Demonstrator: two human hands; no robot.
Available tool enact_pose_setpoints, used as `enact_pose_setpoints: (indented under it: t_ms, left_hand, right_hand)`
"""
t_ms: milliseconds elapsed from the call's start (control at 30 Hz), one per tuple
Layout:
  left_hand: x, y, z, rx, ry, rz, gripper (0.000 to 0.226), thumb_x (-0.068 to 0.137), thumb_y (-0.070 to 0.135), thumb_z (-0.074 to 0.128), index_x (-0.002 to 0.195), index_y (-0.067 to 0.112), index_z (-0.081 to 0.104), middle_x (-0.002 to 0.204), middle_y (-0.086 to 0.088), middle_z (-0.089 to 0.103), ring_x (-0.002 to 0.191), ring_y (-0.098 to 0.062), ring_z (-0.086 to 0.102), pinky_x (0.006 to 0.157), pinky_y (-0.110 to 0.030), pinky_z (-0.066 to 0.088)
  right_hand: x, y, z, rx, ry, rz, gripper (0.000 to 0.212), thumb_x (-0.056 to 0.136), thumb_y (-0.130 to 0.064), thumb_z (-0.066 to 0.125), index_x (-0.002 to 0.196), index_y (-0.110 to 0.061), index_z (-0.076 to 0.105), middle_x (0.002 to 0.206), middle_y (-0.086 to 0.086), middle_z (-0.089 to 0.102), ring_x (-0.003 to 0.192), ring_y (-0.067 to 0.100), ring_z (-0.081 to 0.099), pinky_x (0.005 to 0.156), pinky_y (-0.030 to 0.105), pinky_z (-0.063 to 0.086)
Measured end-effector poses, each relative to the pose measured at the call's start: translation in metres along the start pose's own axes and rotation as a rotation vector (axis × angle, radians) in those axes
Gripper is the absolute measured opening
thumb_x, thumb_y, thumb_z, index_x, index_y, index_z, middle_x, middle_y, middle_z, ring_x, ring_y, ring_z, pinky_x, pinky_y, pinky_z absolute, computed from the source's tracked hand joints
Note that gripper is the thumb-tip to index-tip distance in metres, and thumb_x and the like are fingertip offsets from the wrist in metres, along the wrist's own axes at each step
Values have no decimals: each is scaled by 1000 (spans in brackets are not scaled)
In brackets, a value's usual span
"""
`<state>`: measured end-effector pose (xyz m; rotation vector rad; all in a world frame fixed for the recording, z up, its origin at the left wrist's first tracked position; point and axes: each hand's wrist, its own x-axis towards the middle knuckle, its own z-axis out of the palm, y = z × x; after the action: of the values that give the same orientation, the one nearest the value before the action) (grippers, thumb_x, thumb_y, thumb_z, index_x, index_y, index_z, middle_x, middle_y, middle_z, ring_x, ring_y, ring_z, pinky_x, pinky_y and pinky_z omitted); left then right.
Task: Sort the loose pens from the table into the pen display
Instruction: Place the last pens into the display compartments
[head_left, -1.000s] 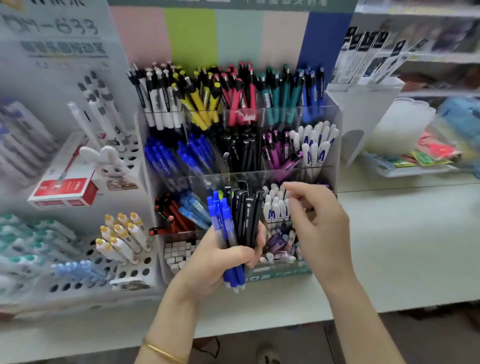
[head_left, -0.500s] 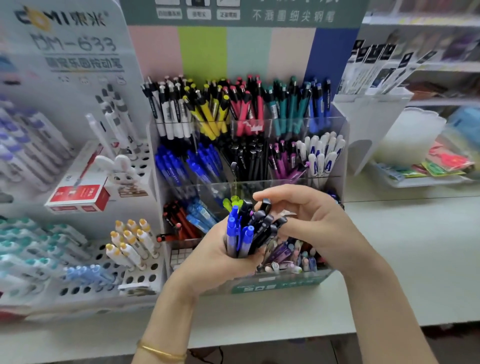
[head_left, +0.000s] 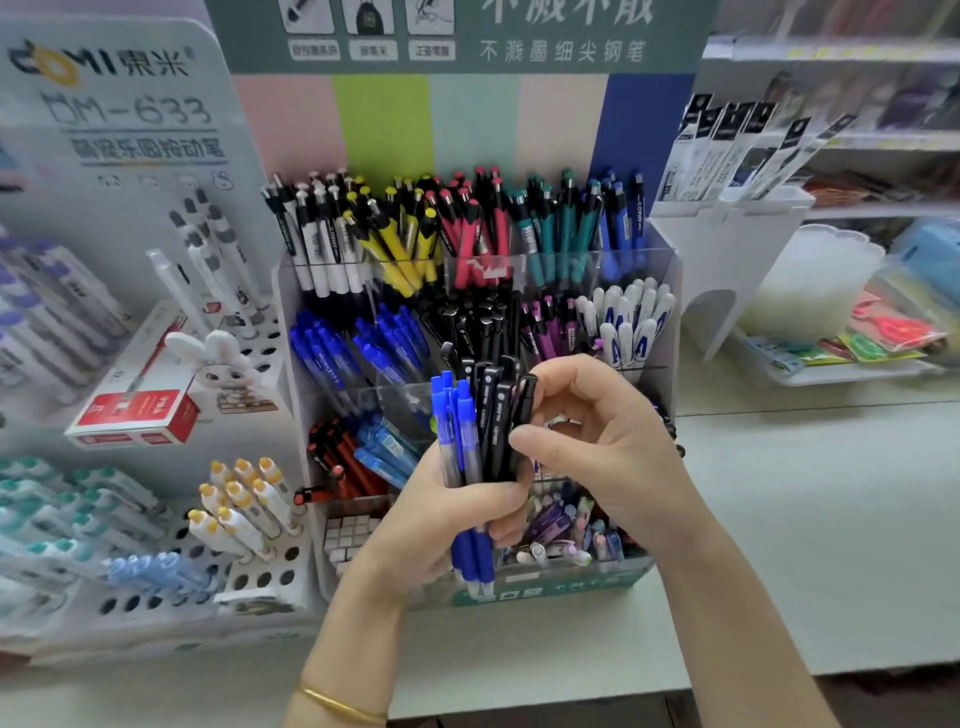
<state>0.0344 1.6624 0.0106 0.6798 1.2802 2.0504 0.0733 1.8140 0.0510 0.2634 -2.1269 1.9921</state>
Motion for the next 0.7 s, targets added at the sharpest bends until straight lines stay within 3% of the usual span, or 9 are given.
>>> enact_pose_setpoints:
  t_ms: [133,200,267,333,400,533,700]
  left_hand:
    - [1,-3,0,86,68,18,9,70,8,64,77,11,60,68,-9,51,51,-18,46,51,-27,41]
    - [-1,-4,-1,112,76,10,11,71,8,63,81,8,61,74,-12,57,53,-19,49,50,-30,43]
    - [-4,-4,-2,79,76,1,13,71,7,62,84,8,62,77,-15,60,53,-20,50,50,-33,44]
    - [-7,-3,-3,29,69,1,15,72,8,61,86,8,64,78,-17,60,53,-21,50,51,-34,42]
    - [-9,-3,-3,-12,73,-6,19,72,9,60,90,8,66,80,-18,60,54,-22,51,53,-34,42]
    - [-12,0,-1,-19,135,-29,26,73,10,60,98,2,63,82,-21,61,55,-22,57,47,-29,47]
    - [-15,7,-1,24,354,-114,33,73,4,56,104,-5,58,80,-24,67,61,-31,66,47,-33,53]
  right_hand:
    - [-1,0,2,-4,55,50,30,81,9,63,101,-12,55,85,1,58,65,7,56,56,19,48]
    - [0,-1,2,-51,51,89,40,83,6,59,113,-20,53,94,2,58,59,3,54,55,14,44]
    - [1,-5,3,-66,-11,130,38,91,0,56,120,-23,55,85,-3,62,53,5,54,52,12,41]
    - [1,-10,4,-42,-85,144,25,95,-4,52,113,-18,59,60,-9,58,45,10,52,46,14,39]
    - [5,-9,6,-57,-78,164,18,96,-5,48,104,-16,60,51,-9,52,41,11,49,43,19,38]
    - [14,1,13,-156,3,171,15,97,-11,47,96,-20,60,56,1,46,48,22,42,45,33,36]
    - [19,3,18,-252,56,128,10,96,-20,52,92,-21,61,54,-7,48,48,12,45,45,24,36]
